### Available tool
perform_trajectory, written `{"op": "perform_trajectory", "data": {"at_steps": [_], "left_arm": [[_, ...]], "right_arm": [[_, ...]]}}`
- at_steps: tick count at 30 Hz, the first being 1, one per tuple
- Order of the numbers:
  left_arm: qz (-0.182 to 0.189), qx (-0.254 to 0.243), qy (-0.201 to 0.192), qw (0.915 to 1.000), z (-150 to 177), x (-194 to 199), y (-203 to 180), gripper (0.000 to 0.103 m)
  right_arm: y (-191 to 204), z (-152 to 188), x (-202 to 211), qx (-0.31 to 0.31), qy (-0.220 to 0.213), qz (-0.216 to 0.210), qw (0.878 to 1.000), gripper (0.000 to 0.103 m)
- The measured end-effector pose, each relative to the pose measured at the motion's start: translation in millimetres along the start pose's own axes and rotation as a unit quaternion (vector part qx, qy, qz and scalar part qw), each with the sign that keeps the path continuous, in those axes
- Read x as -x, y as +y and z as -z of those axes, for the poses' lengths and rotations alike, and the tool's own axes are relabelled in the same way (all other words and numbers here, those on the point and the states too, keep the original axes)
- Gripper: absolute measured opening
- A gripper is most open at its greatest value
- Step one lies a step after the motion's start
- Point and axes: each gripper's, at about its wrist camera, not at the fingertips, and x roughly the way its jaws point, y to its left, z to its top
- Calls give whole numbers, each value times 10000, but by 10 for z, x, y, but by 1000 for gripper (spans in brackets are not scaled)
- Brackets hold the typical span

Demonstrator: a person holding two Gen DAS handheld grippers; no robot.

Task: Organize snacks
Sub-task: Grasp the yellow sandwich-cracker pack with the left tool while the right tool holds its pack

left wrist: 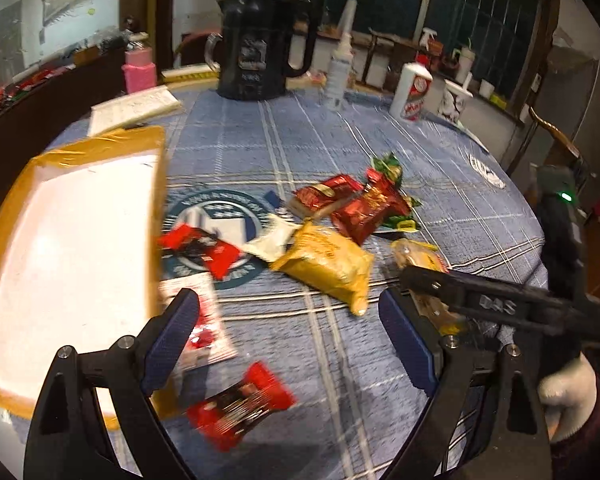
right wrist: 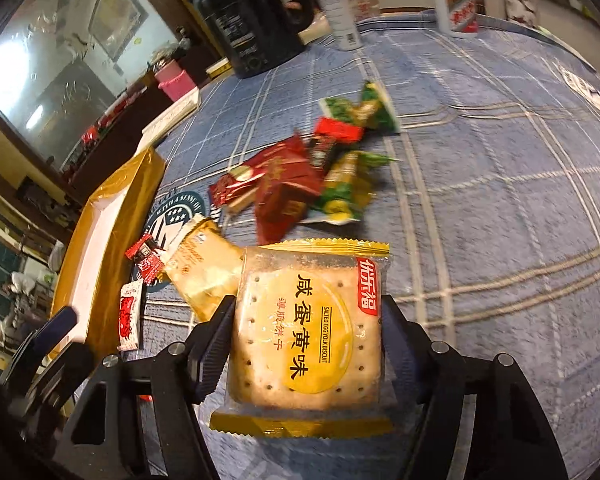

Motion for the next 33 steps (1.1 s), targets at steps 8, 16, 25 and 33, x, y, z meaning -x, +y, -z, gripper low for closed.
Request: {"op": "perform_trajectory", "data": {"at_steps": [8,16,25,33], "left_arm": [[68,286,476,9984,-88,-390,-152,92],[-250,542,759,9953,-91,-675,-177,92],[-558,264,765,9952,-167,-913,-313,92],[-616,-88,655,9959,-116,-867,-364,69]], "right_arm": [[-369,70,204,-139,-378,65,9992,71],[-352,140,257,81,-784,207,9967,71],[-410,154,219,-22,-811,83,9967,71],[-382,179,216,96,-783,47,9969,74]]}}
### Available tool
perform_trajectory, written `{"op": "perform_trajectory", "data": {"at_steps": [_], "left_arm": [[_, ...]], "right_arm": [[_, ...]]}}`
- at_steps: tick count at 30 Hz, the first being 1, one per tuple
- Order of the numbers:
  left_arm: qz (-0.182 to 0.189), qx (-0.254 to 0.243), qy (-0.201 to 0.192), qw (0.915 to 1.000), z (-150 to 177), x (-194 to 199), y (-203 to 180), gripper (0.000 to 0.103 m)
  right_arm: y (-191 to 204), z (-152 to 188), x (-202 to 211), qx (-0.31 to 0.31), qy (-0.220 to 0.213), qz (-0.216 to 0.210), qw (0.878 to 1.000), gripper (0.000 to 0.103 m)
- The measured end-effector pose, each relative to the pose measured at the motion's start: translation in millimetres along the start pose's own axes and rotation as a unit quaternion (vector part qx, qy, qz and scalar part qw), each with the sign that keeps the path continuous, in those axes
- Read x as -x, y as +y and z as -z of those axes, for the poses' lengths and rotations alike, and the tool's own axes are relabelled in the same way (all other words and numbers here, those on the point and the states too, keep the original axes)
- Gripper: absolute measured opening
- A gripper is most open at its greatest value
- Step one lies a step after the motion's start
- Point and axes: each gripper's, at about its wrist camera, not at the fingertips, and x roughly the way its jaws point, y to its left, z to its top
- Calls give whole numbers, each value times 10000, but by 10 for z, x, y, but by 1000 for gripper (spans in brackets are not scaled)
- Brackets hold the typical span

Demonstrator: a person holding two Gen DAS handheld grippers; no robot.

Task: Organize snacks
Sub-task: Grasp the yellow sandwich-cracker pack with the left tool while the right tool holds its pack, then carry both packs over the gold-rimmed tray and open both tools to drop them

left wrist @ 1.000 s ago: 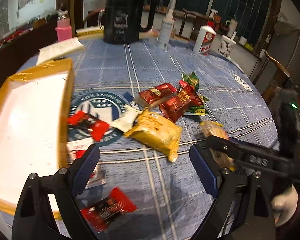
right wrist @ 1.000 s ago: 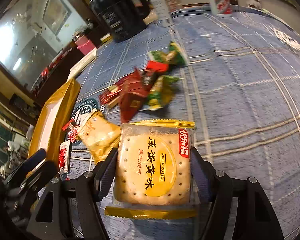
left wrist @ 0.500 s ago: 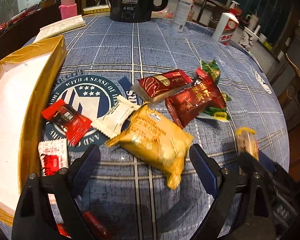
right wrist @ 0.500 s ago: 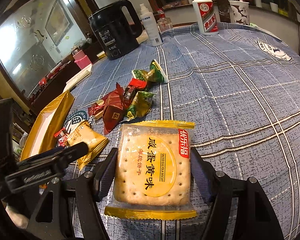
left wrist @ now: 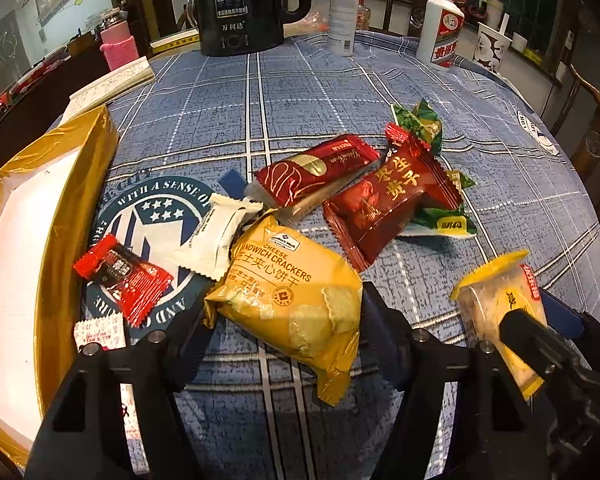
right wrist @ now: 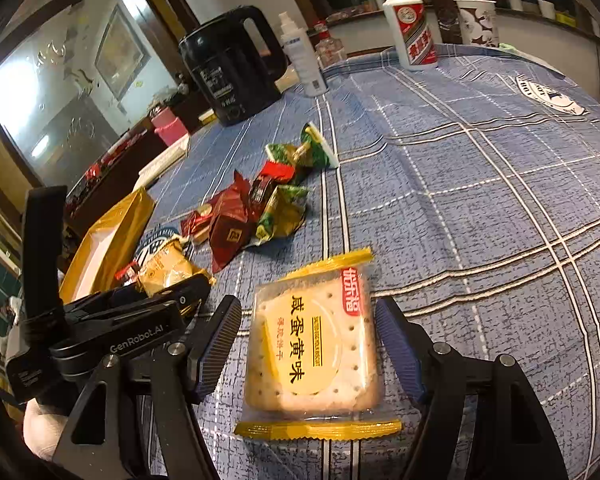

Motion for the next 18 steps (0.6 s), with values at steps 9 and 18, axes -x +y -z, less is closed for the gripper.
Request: {"op": "perform_trajectory", "data": {"at_steps": [9,18], "left_arm": [[329,406,-139,9985,56,217,151,67],[226,540,-593,9965,265,667,327,67]], "right_arm": [[187,68,-63,544,207,450,9973,79],[383,169,-141,1159,264,1199,9856,70]]}}
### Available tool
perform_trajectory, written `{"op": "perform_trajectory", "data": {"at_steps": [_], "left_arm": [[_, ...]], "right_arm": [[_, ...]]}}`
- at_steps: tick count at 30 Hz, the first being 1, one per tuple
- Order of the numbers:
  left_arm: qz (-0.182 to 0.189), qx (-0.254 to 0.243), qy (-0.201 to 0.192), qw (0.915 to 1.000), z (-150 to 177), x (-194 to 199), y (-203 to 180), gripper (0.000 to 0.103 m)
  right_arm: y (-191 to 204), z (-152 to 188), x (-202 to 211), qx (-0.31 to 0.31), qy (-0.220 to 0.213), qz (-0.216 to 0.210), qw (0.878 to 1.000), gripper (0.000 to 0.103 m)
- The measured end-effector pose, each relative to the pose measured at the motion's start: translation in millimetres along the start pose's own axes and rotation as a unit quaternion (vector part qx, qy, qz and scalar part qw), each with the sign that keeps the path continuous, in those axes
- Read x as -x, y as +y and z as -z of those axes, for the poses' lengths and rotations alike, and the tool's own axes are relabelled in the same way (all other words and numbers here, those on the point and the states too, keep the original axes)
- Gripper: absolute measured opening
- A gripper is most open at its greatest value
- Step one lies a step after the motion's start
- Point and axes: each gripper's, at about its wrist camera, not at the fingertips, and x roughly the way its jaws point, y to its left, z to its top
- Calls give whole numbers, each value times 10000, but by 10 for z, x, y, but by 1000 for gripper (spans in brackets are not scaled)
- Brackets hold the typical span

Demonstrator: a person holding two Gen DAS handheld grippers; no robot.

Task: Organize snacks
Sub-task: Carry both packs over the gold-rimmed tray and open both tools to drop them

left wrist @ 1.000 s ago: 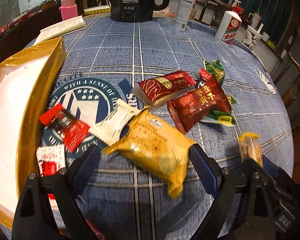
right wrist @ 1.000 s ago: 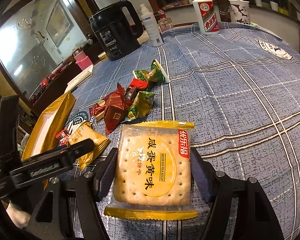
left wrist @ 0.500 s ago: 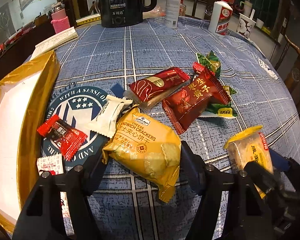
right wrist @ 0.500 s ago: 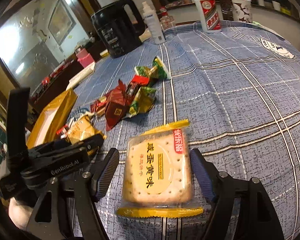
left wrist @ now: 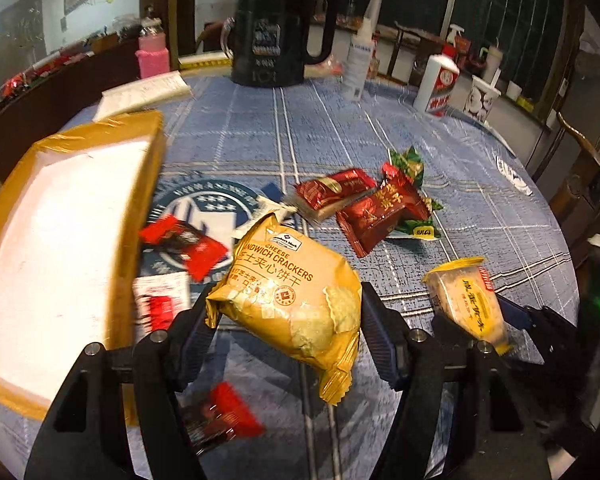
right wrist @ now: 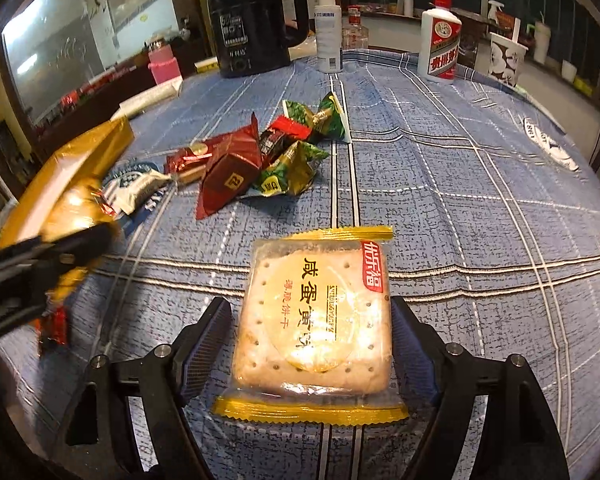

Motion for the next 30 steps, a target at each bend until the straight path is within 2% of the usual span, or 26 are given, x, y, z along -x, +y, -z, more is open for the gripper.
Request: {"op": "perform_trajectory", "data": {"at_steps": [6,12,14,19,25,30], "left_arm": [[-353,4,-496,9981,88,327,206,67],[-496,289,-720,9957,166,532,577,67],[-564,386,-762,9947,187,581,701,67],[-756,577,-854,9918,188,686,1081,67],[-1067,635,-843,9887,152,686,1504,67],[-1234,694,-744,9871,103,599,1801,67]], "right_arm": [[-34,28,63,-154,-25,-68,9999,70],[151,-38,345,-140,-357,-233,9990,70],[290,-78,461,-49,-506,-351,9981,70],[734,-198,639,237,-709,-958,9926,70],[1332,-317,583,530,-492,-1635,9839,70],[1796,-401,474,659,-353,-2010,9767,70]]}}
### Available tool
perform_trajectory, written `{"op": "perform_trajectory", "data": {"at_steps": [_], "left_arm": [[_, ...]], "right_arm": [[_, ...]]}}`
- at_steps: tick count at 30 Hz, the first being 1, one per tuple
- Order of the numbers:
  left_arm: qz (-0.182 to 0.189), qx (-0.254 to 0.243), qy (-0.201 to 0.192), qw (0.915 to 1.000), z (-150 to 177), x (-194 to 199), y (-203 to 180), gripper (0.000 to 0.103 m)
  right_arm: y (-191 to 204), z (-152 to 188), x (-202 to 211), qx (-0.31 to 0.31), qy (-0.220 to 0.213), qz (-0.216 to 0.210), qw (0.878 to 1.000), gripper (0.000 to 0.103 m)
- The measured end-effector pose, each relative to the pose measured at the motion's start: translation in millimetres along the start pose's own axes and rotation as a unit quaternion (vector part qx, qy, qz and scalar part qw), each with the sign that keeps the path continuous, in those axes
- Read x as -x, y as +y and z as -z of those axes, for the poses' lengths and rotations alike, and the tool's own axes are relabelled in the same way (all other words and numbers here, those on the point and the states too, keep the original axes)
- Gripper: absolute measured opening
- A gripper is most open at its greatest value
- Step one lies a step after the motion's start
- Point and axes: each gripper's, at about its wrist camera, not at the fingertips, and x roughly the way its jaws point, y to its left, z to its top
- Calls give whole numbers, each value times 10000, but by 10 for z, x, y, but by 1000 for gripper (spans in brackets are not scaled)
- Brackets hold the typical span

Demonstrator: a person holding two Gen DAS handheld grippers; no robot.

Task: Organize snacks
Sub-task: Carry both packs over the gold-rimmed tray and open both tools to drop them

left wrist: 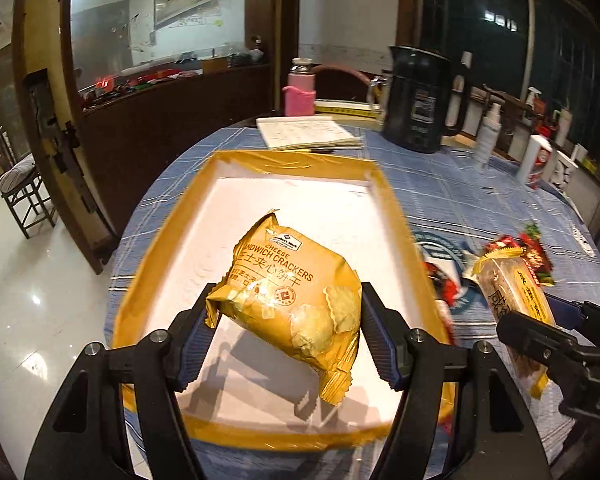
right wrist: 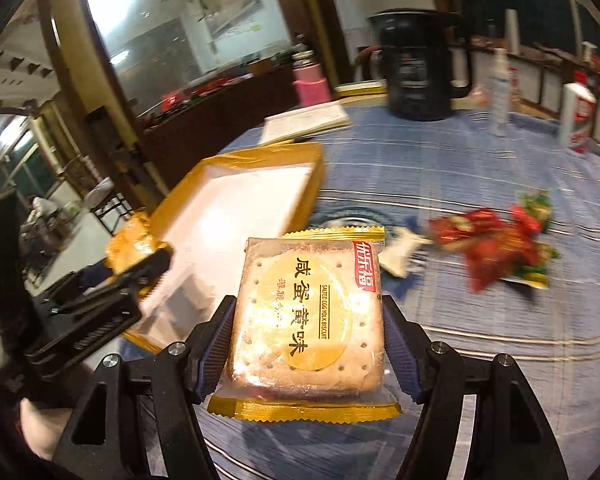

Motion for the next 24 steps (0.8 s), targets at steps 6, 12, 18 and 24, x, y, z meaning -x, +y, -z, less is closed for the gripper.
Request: {"op": "perform_trajectory", "data": {"at_steps": [6,12,18,24], "left_arm": [[-116,91,172,9997,-88,-201,239,68],[-204,204,295,9991,-80,-315,395,68],[-269,313,362,9985,-56,-357,479,70],[-355,373,318,9982,-23,-301,506,70]], "right_arm": [[389,-109,-334,235,143,-201,9994,70],[611,-100,-655,450,364,-235,9980,70],[681,-37,-798,528,488,-199,9972,70],[701,-29,-797,609,450,-175,9970,72]]}}
